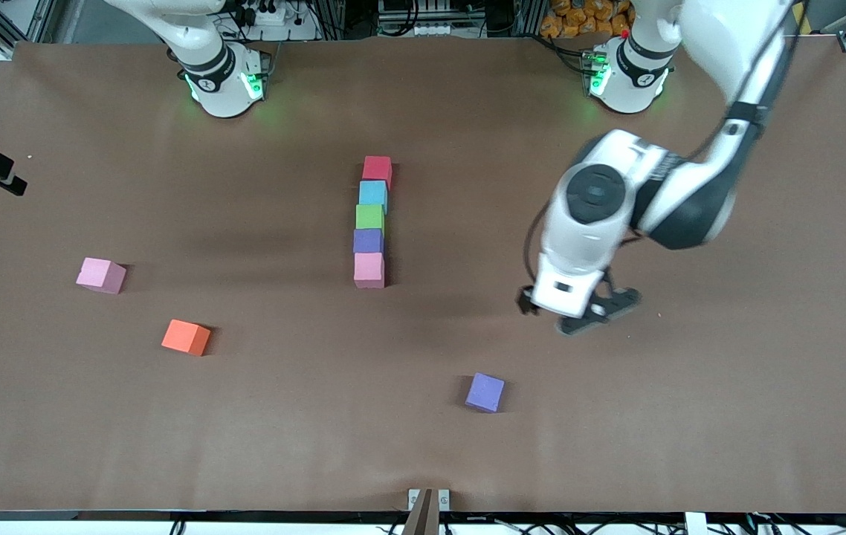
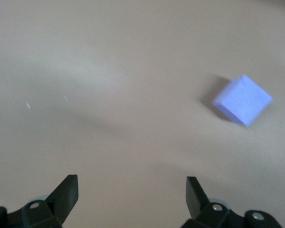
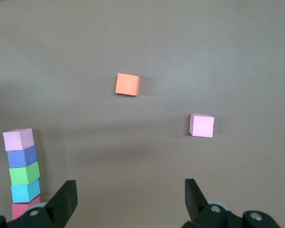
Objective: Arrange blocks into number 1
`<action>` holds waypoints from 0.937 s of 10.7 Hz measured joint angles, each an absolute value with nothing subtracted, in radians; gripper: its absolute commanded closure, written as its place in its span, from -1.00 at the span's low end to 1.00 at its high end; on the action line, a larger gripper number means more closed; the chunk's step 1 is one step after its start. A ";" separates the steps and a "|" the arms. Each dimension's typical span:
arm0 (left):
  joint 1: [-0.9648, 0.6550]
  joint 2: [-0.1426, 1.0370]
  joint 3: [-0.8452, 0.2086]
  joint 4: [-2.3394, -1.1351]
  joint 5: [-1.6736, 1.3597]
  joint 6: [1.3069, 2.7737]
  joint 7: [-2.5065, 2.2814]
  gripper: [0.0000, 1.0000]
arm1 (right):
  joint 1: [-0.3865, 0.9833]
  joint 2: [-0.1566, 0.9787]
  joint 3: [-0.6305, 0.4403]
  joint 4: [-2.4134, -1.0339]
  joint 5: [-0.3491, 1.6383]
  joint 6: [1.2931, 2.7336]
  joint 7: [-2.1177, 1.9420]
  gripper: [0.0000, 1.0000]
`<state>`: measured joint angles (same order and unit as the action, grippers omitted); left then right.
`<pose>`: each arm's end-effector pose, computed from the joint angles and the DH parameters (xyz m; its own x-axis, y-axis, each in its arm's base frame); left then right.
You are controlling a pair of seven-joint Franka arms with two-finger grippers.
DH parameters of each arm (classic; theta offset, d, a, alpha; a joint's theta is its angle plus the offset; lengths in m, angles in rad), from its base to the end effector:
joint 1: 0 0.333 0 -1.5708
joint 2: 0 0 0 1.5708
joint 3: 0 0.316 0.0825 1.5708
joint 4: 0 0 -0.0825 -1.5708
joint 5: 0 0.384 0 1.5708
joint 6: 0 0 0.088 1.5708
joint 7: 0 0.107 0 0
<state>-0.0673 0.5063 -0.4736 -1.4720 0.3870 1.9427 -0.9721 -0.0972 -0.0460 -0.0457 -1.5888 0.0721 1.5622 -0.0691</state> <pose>0.6330 -0.2864 0.4129 0.9341 0.3342 0.1254 0.3438 -0.9369 -0.0640 0.5350 -0.0698 0.6407 0.9970 -0.0733 0.0244 -0.0713 -0.9948 -0.0726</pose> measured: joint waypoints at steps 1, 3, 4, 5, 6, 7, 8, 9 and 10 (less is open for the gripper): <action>-0.034 0.490 -0.477 -1.472 0.387 1.935 -0.909 -1.00 | -0.097 -0.046 -0.046 -1.589 0.072 1.562 -0.069 -1.00; 0.030 0.430 -0.483 -1.495 0.332 1.888 -0.739 -1.00 | -0.097 -0.047 -0.045 -1.589 0.071 1.561 -0.084 -1.00; 0.052 0.381 -0.470 -1.523 0.283 1.866 -0.642 -1.00 | -0.097 -0.047 -0.045 -1.589 0.070 1.561 -0.089 -1.00; 0.051 0.331 -0.431 -1.544 0.234 1.839 -0.574 -1.00 | -0.097 -0.047 -0.045 -1.589 0.066 1.561 -0.092 -1.00; 0.038 0.283 -0.376 -1.558 0.176 1.808 -0.496 -1.00 | -0.097 -0.047 -0.042 -1.589 0.055 1.560 -0.095 -1.00; 0.023 0.236 -0.312 -1.564 0.124 1.771 -0.413 -1.00 | -0.094 -0.046 -0.037 -1.589 0.041 1.560 -0.098 -1.00; 0.005 0.191 -0.242 -1.566 0.086 1.735 -0.344 -1.00 | -0.087 -0.046 -0.033 -1.589 0.030 1.560 -0.098 -1.00; -0.017 0.149 -0.177 -1.567 0.065 1.708 -0.298 -1.00 | -0.082 -0.045 -0.030 -1.589 0.025 1.560 -0.098 -1.00; -0.036 0.109 -0.126 -1.567 0.055 1.686 -0.271 -1.00 | -0.082 -0.044 -0.028 -1.589 0.023 1.560 -0.098 -1.00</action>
<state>-0.0361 0.1086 -0.1261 -1.5670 0.0551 1.6860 -0.2705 -0.0820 -0.0445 -0.0277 -1.5894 0.0231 1.5604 -0.0982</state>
